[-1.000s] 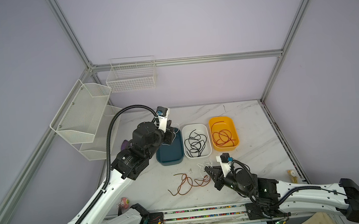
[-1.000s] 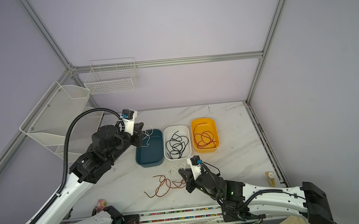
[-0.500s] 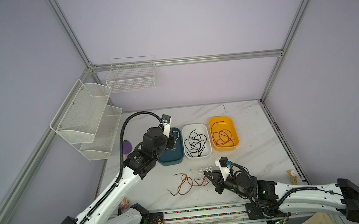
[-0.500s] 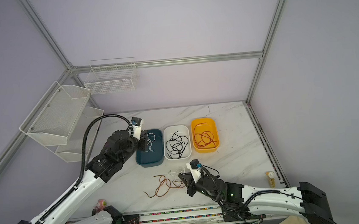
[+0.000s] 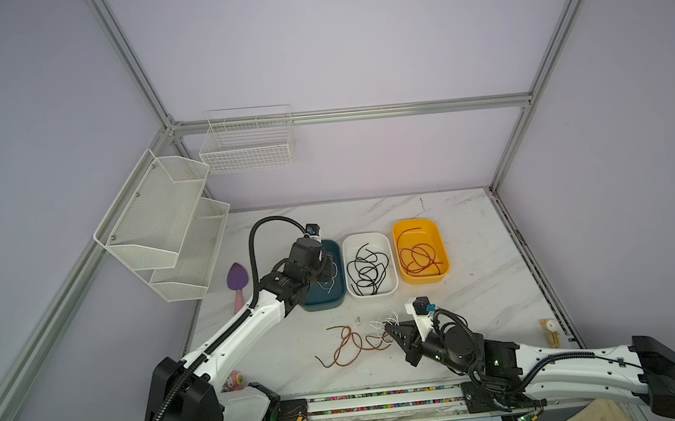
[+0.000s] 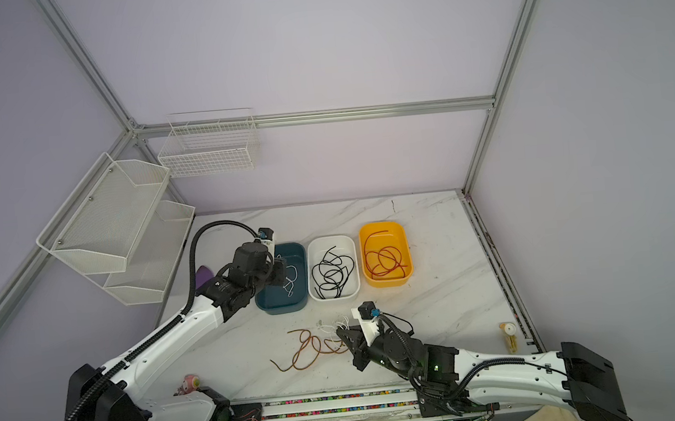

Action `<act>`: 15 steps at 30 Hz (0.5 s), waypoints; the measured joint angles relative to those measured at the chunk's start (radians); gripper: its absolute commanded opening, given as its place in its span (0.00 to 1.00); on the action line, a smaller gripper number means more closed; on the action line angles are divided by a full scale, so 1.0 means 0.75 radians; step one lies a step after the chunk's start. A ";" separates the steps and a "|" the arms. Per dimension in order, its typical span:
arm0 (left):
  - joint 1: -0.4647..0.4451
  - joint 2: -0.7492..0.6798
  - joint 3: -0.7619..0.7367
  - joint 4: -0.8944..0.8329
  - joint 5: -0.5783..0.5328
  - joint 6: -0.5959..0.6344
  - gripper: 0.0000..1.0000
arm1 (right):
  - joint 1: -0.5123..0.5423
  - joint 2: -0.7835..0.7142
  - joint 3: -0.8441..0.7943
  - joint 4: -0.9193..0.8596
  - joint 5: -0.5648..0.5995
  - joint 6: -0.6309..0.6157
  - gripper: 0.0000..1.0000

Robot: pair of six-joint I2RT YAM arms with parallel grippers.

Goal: Untangle the cables
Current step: 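Carry the white wire with the left gripper over the teal bin, then open the left gripper to drop the white wire into the teal bin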

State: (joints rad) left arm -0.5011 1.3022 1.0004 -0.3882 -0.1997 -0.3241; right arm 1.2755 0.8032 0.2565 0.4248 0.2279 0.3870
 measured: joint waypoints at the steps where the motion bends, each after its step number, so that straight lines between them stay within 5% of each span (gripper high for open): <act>1: 0.017 0.017 0.000 0.001 0.020 -0.011 0.00 | 0.000 0.000 -0.002 0.005 0.000 0.000 0.09; 10: 0.075 0.333 0.005 -0.098 0.160 -0.081 0.00 | 0.000 0.001 -0.002 0.016 0.001 -0.010 0.10; 15: 0.103 0.390 0.005 -0.158 0.191 -0.084 0.15 | 0.000 0.001 -0.002 0.017 0.001 -0.011 0.09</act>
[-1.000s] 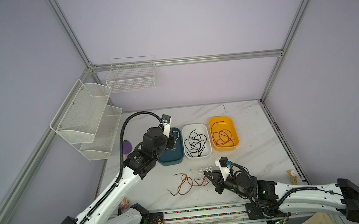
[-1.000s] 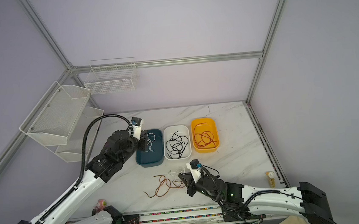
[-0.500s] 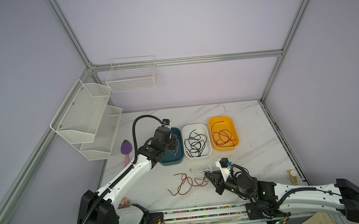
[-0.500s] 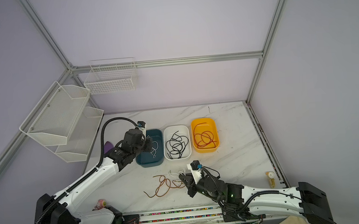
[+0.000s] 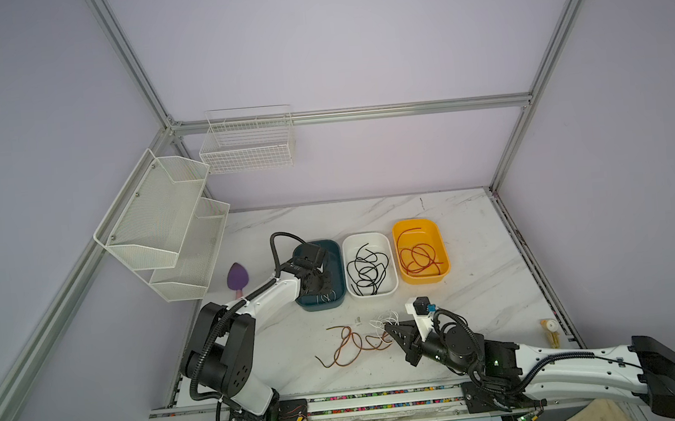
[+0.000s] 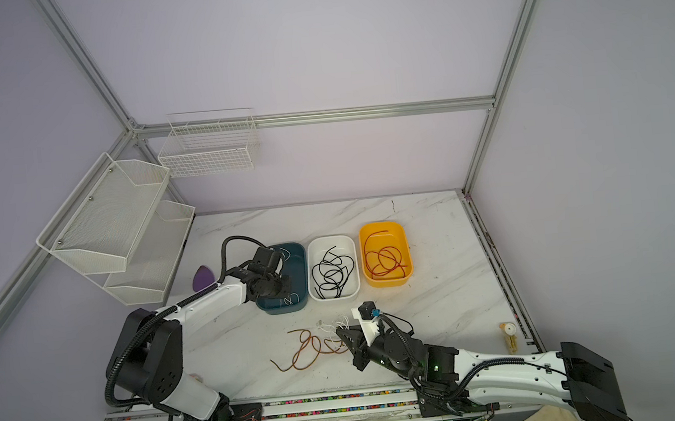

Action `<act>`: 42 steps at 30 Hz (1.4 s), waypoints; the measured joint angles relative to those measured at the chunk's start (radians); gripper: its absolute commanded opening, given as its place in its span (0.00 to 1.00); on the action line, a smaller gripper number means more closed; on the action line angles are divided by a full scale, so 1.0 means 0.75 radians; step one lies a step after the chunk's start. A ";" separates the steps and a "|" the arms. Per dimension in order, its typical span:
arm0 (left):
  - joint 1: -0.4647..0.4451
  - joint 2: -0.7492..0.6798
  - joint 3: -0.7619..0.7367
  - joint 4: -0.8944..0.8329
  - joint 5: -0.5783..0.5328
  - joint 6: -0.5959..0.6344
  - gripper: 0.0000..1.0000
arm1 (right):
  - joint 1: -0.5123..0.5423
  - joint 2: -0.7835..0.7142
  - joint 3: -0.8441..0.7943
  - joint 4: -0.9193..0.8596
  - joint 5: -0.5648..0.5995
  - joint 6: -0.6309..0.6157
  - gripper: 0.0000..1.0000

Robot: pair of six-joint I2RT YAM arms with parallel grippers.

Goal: Untangle the cables
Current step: 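Open the left gripper to drop the white wire into the teal bin, then move the open left gripper down toward the white wire held by the right gripper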

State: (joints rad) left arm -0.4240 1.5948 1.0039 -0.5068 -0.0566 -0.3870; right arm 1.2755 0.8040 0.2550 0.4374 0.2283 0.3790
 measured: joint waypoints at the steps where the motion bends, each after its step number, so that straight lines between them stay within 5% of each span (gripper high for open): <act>1: 0.006 0.000 0.000 -0.003 0.005 -0.002 0.18 | 0.000 0.000 0.000 0.000 0.000 0.000 0.09; 12: 0.033 -0.063 0.003 -0.013 0.026 -0.020 0.55 | 0.000 0.015 0.000 0.001 0.001 -0.005 0.10; 20: 0.041 -0.285 0.003 0.008 0.023 -0.020 0.71 | 0.000 0.010 0.000 0.001 0.003 -0.005 0.09; 27: 0.042 -0.525 -0.003 0.075 0.122 -0.054 0.78 | 0.000 -0.023 -0.001 0.001 0.006 -0.004 0.10; 35: 0.026 -0.811 -0.255 0.301 0.455 -0.269 0.82 | 0.000 -0.062 -0.012 0.000 0.015 -0.003 0.09; 42: -0.171 -0.894 -0.437 0.419 0.562 -0.476 0.80 | 0.000 -0.062 -0.014 0.000 0.026 0.001 0.09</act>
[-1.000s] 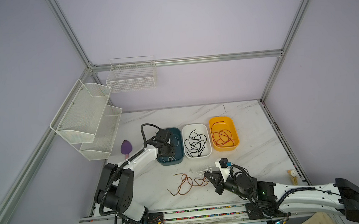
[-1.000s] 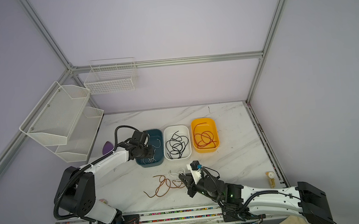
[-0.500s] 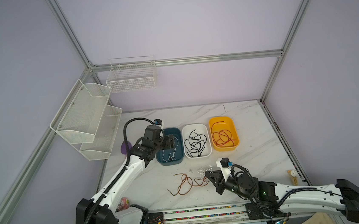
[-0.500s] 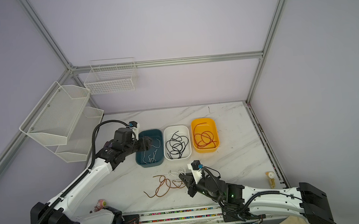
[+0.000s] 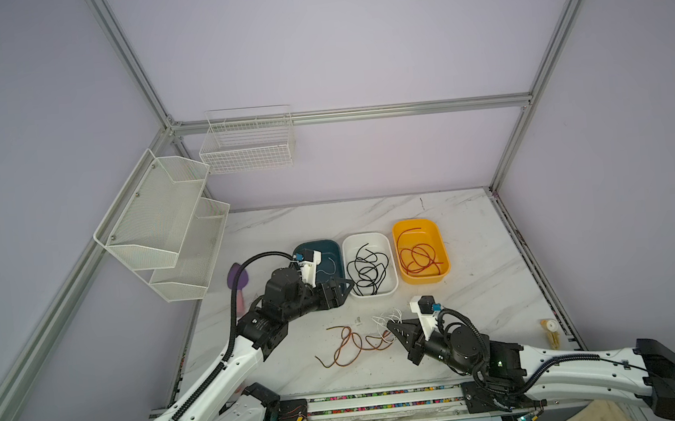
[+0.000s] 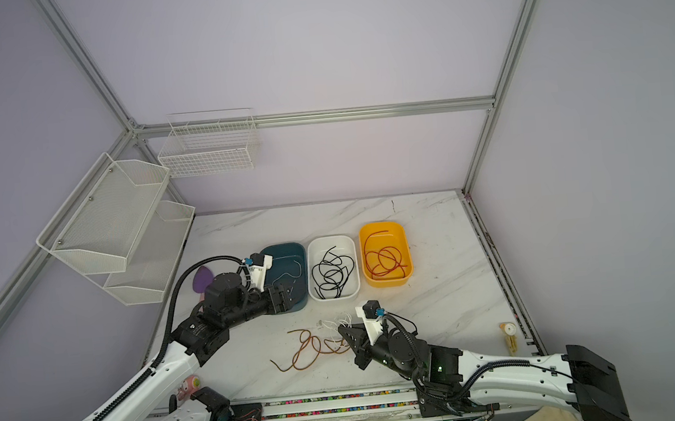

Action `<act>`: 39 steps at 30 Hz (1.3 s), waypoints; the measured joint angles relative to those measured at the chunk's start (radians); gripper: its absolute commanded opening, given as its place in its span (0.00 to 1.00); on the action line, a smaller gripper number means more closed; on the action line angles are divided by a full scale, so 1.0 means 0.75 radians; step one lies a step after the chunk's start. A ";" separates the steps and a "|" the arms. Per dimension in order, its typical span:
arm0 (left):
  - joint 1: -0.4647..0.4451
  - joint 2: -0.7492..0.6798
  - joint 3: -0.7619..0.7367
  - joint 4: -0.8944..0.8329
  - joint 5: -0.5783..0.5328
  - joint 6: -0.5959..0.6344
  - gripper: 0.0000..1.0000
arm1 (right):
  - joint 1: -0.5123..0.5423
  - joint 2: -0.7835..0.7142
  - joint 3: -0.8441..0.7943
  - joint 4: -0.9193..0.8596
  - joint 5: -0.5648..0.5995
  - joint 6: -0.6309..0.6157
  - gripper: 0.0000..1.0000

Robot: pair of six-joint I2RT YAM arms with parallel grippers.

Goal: Untangle the cables
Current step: 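Move the open left gripper down toward the white wire held by the right gripper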

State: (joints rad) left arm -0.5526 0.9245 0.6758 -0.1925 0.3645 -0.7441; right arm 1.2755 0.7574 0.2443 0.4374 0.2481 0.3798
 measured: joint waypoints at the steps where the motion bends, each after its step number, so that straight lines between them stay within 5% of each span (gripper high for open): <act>1: -0.031 -0.008 -0.014 0.013 -0.001 -0.028 0.79 | 0.000 0.001 -0.001 0.000 0.001 0.001 0.09; 12: -0.296 0.009 -0.100 0.165 -0.028 -0.254 0.57 | 0.000 0.019 -0.001 -0.002 0.033 0.002 0.09; 29: -0.322 0.074 -0.135 0.255 -0.006 -0.393 0.47 | 0.000 0.031 -0.001 -0.001 0.037 0.005 0.09; 39: -0.356 0.082 -0.151 0.291 0.023 -0.428 0.28 | 0.000 0.055 -0.001 -0.005 0.066 0.005 0.09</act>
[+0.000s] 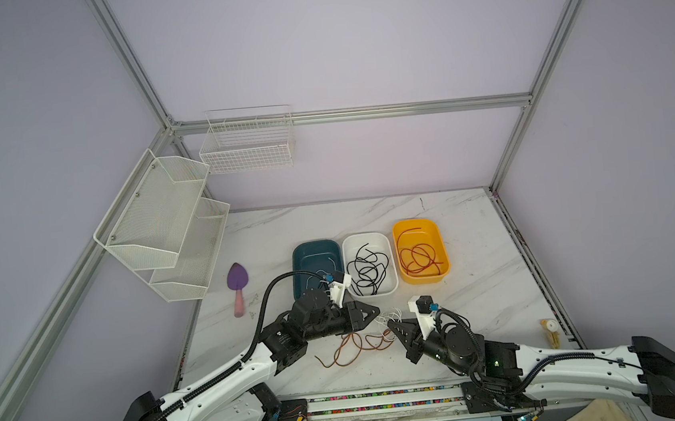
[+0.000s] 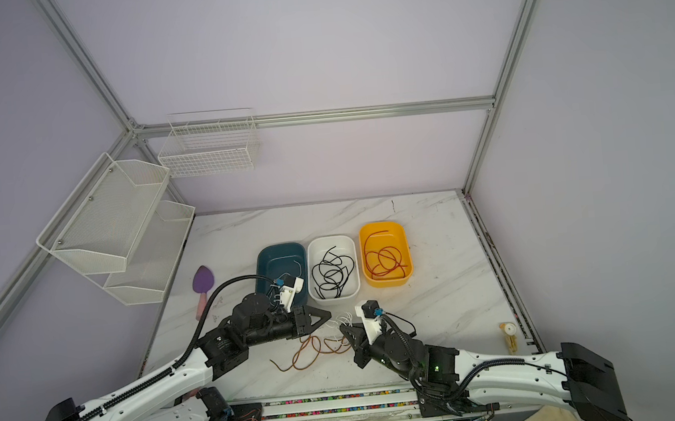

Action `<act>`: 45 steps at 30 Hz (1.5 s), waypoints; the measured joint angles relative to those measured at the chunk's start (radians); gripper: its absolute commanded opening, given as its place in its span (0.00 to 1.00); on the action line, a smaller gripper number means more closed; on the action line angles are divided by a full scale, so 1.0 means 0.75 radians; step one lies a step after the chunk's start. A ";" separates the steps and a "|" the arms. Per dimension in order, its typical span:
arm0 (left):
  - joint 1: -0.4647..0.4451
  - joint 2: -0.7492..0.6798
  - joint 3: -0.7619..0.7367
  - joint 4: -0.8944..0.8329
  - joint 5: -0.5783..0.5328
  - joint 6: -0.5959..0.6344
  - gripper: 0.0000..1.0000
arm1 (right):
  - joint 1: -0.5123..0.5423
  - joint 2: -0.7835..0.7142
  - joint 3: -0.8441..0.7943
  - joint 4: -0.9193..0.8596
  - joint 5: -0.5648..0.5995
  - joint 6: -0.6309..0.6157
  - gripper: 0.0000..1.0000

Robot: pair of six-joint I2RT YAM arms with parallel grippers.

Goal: Untangle the cables
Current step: 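Move the open left gripper down toward the white wire held by the right gripper, then close the left gripper on the white wire beside the right gripper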

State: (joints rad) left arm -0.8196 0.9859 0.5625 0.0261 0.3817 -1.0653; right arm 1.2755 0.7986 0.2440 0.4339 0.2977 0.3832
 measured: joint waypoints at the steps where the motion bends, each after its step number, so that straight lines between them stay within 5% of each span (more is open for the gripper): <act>1: -0.002 0.004 -0.007 0.003 0.003 -0.002 0.27 | 0.000 0.000 0.001 0.001 0.002 0.000 0.09; 10: -0.010 0.047 -0.020 0.018 0.018 -0.013 0.15 | 0.000 -0.001 0.001 -0.001 0.006 0.001 0.09; 14: -0.010 0.049 -0.020 0.023 0.016 -0.020 0.00 | 0.000 -0.001 0.001 0.000 0.006 0.001 0.10; 22: -0.010 0.003 -0.019 -0.084 -0.044 0.030 0.00 | 0.000 0.006 0.001 -0.001 0.008 0.008 0.20; 31: -0.004 -0.186 0.014 -0.367 -0.203 0.154 0.00 | 0.000 -0.036 0.001 -0.004 0.034 0.013 0.17; 45: 0.000 -0.205 0.205 -0.424 -0.112 0.193 0.00 | 0.000 0.190 0.012 0.036 -0.031 0.005 0.30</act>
State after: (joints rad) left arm -0.8196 0.8322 0.7162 -0.2920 0.2977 -0.9203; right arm 1.2755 0.9409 0.2531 0.4606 0.2749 0.3870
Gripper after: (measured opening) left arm 0.047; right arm 0.299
